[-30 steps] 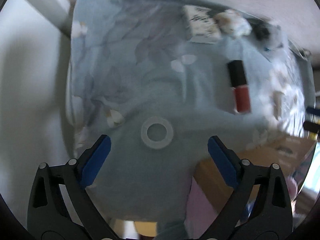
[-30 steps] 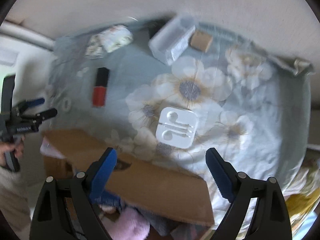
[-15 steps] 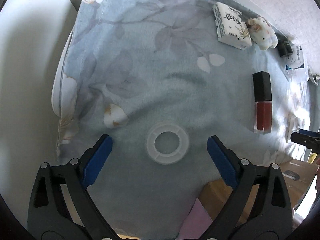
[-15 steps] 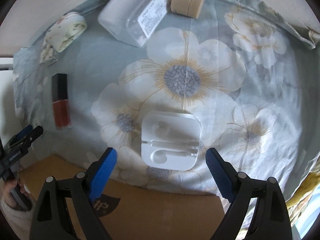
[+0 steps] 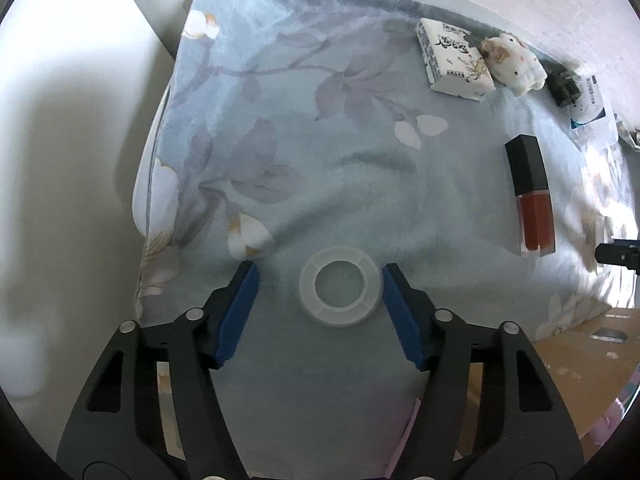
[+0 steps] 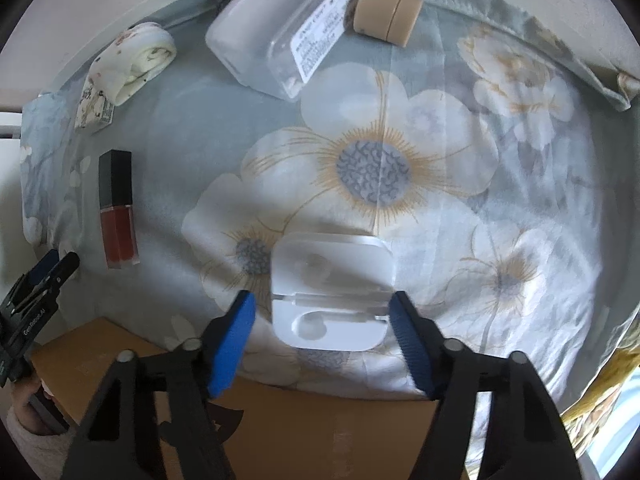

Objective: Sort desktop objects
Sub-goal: 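Move left gripper to clear ring while right gripper reaches white earphone case, then grasp the clear ring with left gripper while right gripper grasps white earphone case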

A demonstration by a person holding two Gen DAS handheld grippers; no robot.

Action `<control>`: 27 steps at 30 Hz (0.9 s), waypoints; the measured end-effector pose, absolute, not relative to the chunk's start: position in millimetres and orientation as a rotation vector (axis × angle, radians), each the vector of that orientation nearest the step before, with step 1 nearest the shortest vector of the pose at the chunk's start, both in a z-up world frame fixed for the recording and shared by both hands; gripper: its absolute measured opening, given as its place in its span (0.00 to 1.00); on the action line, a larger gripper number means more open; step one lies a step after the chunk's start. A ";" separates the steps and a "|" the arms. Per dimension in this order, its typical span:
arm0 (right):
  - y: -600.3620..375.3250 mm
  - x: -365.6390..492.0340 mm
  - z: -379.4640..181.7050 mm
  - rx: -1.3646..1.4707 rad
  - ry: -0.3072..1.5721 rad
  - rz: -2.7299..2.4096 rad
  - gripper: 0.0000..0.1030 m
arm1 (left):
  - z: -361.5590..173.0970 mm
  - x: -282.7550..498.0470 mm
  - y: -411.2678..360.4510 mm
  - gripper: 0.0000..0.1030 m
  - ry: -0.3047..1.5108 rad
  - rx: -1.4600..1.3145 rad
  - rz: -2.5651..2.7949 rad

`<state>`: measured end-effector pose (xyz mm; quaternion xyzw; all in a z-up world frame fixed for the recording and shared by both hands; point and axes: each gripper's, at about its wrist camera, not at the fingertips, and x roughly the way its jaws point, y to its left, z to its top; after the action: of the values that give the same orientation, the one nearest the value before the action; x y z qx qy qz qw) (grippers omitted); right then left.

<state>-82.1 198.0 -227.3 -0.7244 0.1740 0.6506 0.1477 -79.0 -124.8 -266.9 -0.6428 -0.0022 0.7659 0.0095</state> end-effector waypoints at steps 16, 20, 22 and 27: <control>188.1 -52.4 -217.6 -2.060 0.574 1.937 0.55 | -262.0 -51.7 -136.7 0.39 -0.038 -1.959 2.353; 184.5 -46.2 -210.8 -2.048 0.556 1.966 0.55 | -258.3 -44.9 -137.0 0.38 -0.026 -1.950 2.351; 183.5 -42.6 -207.6 -2.045 0.559 1.975 0.55 | -257.2 -41.2 -139.2 0.39 -0.033 -1.947 2.351; 177.5 -32.7 -204.4 -2.061 0.540 1.988 0.55 | -260.2 -33.4 -152.7 0.39 -0.151 -1.966 2.318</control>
<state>-32.7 177.5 -204.4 -0.7027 0.1840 0.6779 0.1134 -33.4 -152.7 -260.2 -0.6453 -0.0495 0.7607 0.0493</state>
